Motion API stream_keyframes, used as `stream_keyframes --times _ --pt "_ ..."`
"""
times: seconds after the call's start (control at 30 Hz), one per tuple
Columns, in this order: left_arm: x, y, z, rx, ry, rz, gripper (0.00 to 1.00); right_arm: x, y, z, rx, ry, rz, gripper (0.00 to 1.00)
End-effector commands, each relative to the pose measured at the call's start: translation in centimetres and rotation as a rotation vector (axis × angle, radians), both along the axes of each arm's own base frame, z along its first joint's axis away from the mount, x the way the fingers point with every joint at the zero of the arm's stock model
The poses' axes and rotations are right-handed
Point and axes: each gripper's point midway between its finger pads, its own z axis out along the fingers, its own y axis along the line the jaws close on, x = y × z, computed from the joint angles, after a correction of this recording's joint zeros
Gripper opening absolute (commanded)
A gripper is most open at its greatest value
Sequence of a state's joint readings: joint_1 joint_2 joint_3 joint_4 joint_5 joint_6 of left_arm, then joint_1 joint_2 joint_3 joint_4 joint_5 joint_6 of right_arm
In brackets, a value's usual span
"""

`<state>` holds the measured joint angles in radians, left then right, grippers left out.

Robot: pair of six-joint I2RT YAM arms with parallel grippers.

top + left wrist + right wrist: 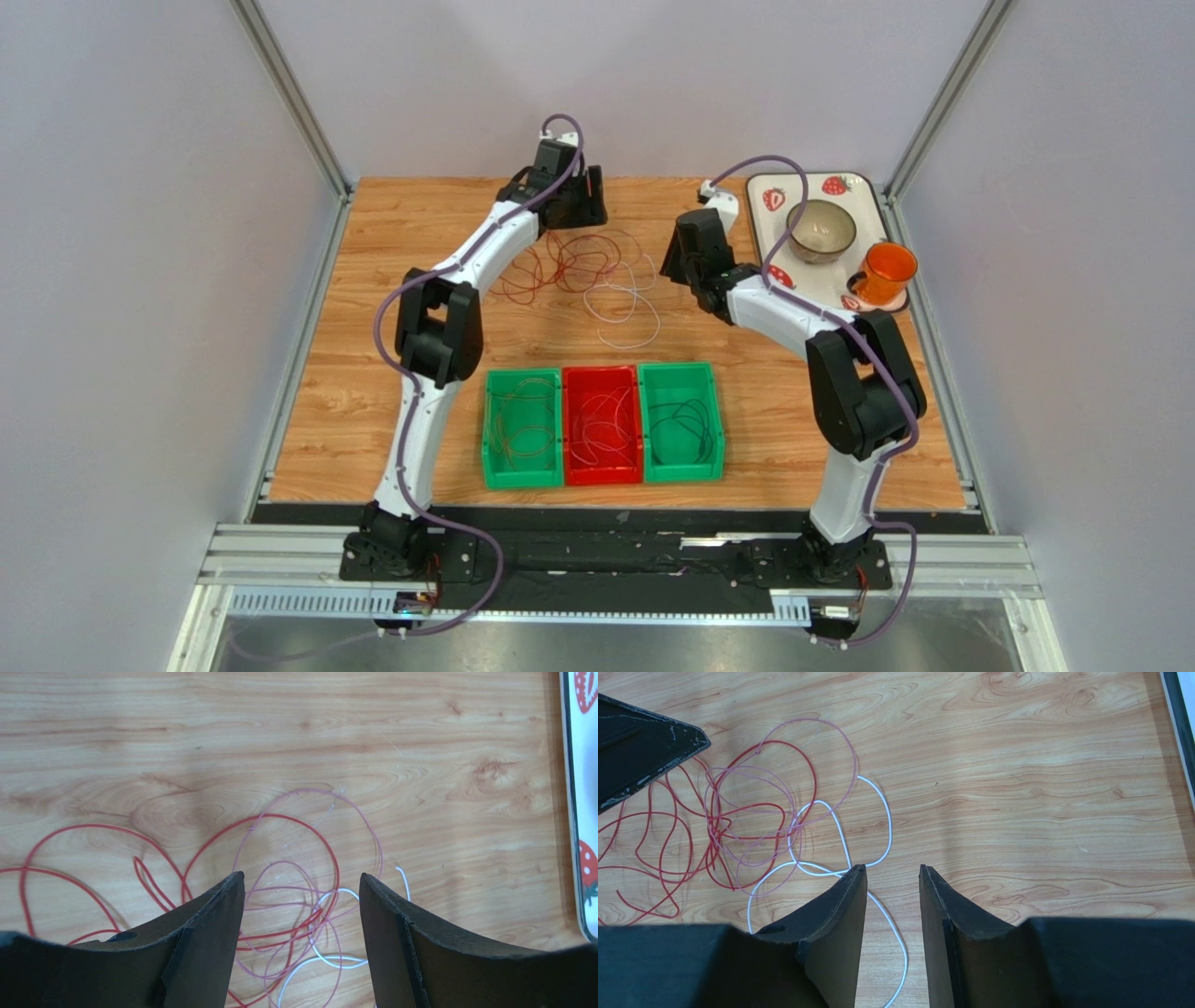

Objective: Untangle the cables

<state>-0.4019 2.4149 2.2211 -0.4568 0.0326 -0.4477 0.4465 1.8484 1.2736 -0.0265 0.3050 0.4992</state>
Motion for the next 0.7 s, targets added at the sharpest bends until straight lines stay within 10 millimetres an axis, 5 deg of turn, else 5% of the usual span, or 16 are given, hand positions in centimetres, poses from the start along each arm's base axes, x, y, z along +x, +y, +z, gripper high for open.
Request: stream_keyframes --times 0.0,0.67 --pt "-1.0 -0.9 -1.2 -0.028 0.056 -0.031 0.69 0.9 0.3 1.0 -0.007 -0.015 -0.013 0.37" --pt "-1.8 0.0 -4.0 0.041 0.118 -0.042 0.71 0.8 2.1 0.3 0.03 0.011 0.076 0.33"
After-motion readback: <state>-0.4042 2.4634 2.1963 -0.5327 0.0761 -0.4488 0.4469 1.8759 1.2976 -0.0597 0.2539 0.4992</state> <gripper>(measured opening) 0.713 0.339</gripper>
